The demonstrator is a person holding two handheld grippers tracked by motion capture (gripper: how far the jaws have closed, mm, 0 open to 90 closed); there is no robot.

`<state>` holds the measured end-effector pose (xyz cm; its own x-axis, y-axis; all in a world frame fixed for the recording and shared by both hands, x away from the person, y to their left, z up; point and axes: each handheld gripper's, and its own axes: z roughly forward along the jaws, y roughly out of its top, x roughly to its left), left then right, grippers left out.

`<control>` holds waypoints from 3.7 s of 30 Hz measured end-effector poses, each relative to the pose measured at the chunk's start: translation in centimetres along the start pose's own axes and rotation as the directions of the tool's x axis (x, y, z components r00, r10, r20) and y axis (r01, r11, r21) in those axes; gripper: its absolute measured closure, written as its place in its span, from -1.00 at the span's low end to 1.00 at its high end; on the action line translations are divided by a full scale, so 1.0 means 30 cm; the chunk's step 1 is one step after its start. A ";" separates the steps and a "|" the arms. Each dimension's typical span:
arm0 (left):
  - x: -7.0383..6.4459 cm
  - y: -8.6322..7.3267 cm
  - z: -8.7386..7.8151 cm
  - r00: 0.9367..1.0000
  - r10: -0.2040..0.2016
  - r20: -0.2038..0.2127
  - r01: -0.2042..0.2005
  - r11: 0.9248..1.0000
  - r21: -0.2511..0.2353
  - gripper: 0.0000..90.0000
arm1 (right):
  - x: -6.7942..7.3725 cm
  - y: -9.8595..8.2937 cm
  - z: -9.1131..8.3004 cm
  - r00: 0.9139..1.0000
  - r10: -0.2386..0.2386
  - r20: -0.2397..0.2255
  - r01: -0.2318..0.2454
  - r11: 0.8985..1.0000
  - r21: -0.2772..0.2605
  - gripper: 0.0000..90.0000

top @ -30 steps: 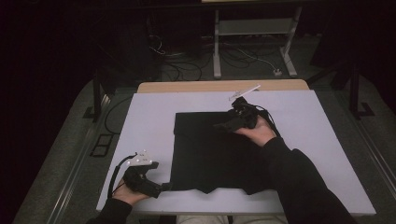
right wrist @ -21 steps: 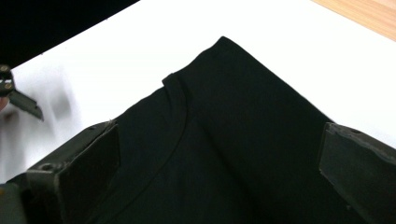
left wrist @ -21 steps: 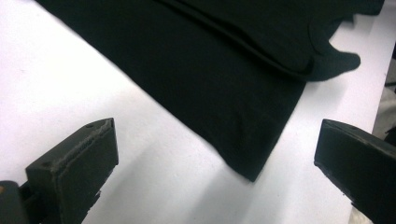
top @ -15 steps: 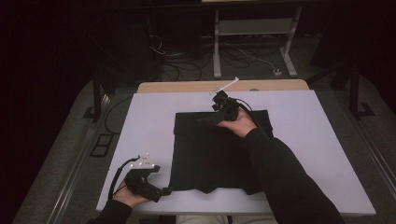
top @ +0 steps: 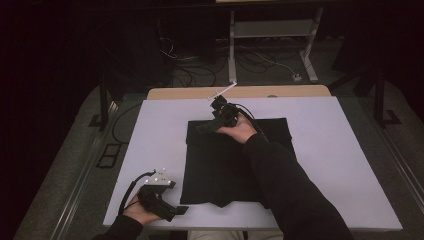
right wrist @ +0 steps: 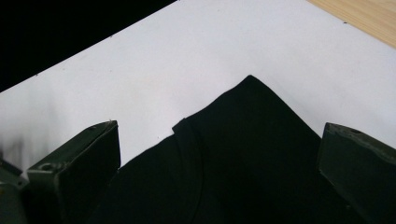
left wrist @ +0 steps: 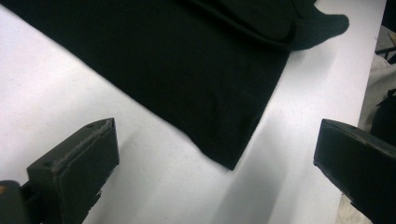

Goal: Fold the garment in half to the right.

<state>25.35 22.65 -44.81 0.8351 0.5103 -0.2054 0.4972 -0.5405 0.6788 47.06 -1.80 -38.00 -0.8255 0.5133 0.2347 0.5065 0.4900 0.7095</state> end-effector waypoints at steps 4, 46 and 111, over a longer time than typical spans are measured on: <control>-0.003 0.005 0.005 1.000 -0.007 -0.002 0.007 1.000 -0.003 -1.00 | -0.006 0.013 0.021 1.000 0.002 0.007 -0.002 1.000 0.010 -1.00; -0.006 0.044 0.050 0.999 0.019 -0.042 -0.021 0.998 -0.061 0.66 | -0.068 0.084 0.218 0.998 0.024 0.055 -0.025 0.999 0.023 -1.00; -0.017 0.141 -0.002 0.998 0.057 0.005 -0.055 0.977 -0.207 0.90 | -0.104 0.084 0.161 0.995 0.056 0.080 -0.058 0.998 0.020 0.89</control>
<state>27.01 20.12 -41.79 0.8632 0.4753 -0.1699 0.3912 -0.4173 0.8202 52.13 1.24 -40.14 -0.7730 0.5949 0.2204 0.5585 0.4734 0.6812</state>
